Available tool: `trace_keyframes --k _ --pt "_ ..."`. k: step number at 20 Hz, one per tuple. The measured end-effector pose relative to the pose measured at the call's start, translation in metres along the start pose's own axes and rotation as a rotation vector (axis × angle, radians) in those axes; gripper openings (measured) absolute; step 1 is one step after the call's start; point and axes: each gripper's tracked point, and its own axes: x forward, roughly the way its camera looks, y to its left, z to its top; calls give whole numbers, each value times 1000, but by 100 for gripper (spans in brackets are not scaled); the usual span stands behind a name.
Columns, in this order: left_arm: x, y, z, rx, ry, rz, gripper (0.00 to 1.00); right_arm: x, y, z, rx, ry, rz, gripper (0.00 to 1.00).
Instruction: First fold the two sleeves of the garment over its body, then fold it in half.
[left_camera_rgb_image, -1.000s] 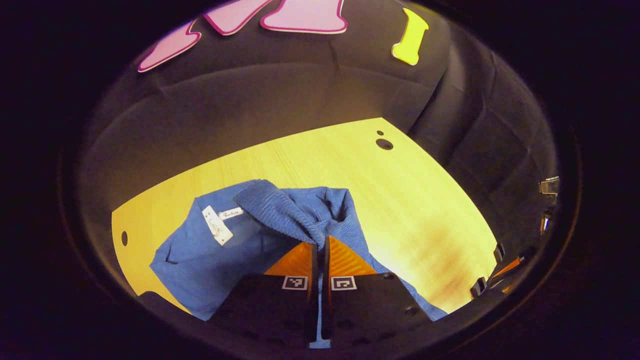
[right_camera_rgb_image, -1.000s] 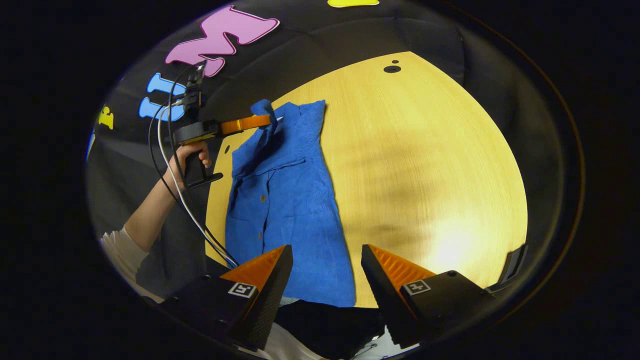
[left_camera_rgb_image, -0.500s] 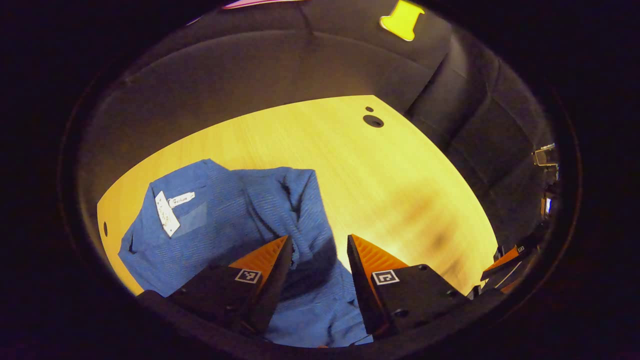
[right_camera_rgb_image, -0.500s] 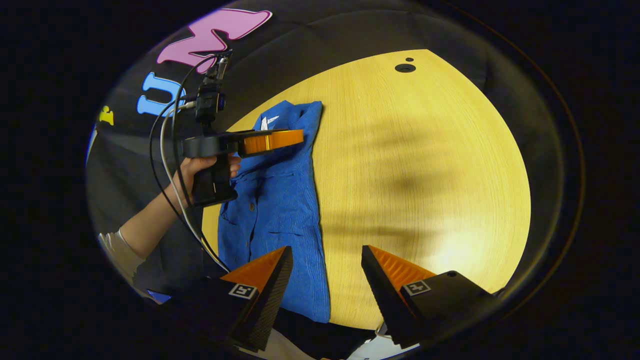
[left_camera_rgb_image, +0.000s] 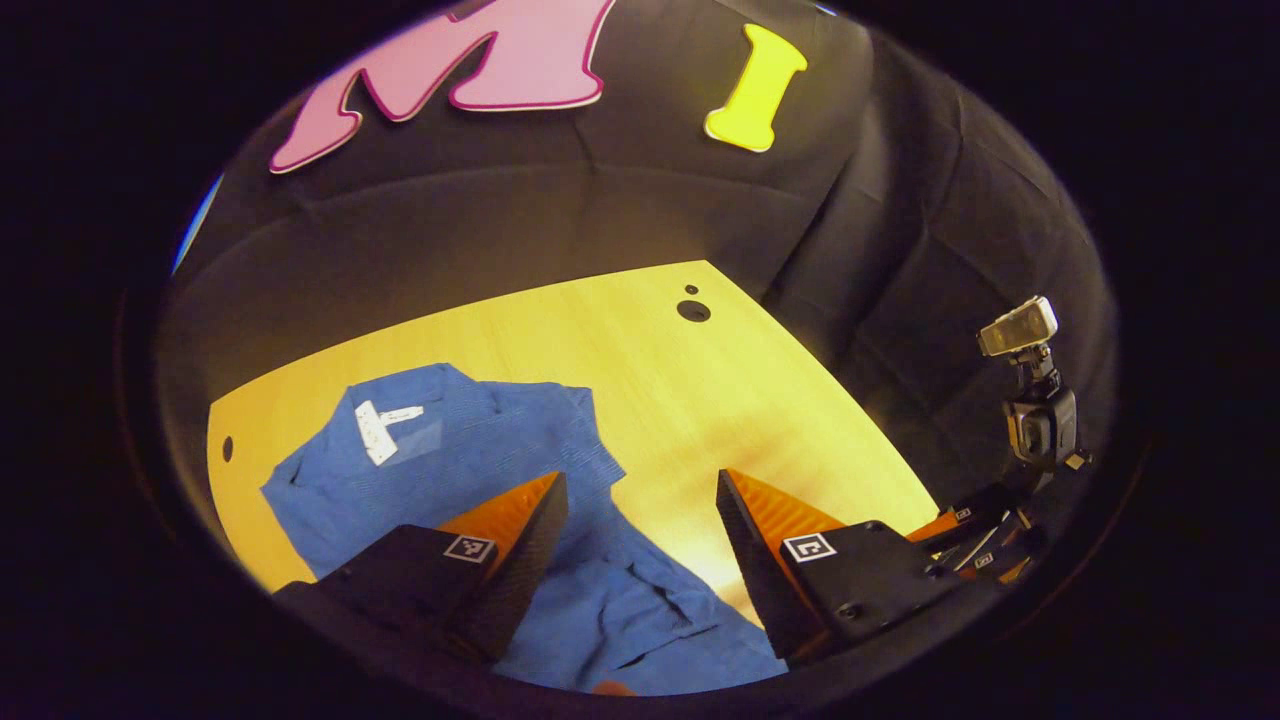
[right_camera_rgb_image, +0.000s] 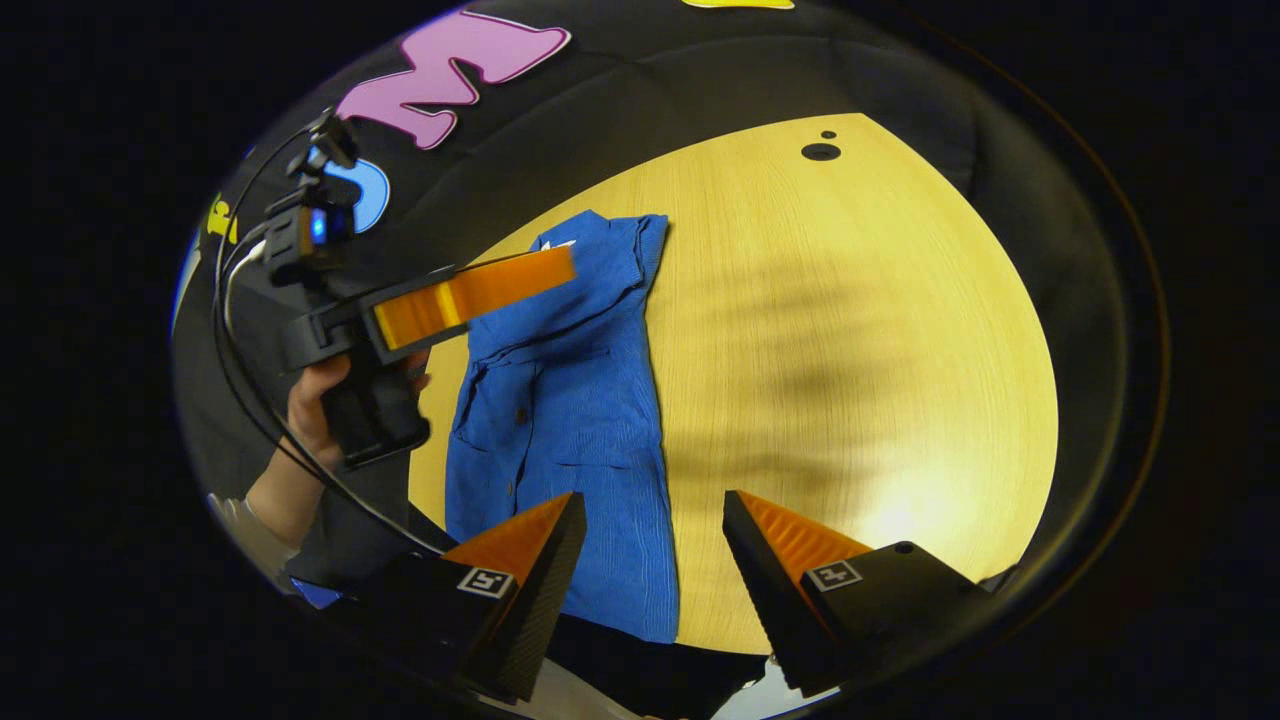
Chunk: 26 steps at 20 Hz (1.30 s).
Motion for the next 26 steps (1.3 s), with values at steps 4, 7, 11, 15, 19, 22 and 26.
trace_keyframes --k 4,7,11,15,19,22,26 --pt "-68 56 -88 -134 44 68 87 1 15 -36 -91 3 -76 90" --pt "-113 95 -176 -274 134 125 87 9 39 -70 -103 17 -98 92" --pt "-153 124 -277 -400 225 166 87 23 53 -116 -93 66 -138 94" --pt "-166 146 -364 -455 380 216 87 39 42 -165 -40 201 -207 98" --pt "-162 149 -408 -474 520 222 87 46 21 -179 -8 271 -287 97" --pt "-155 149 -424 -486 598 208 87 52 9 -184 32 308 -326 98" --pt "-148 158 -432 -491 635 252 87 65 6 -192 33 328 -340 97"
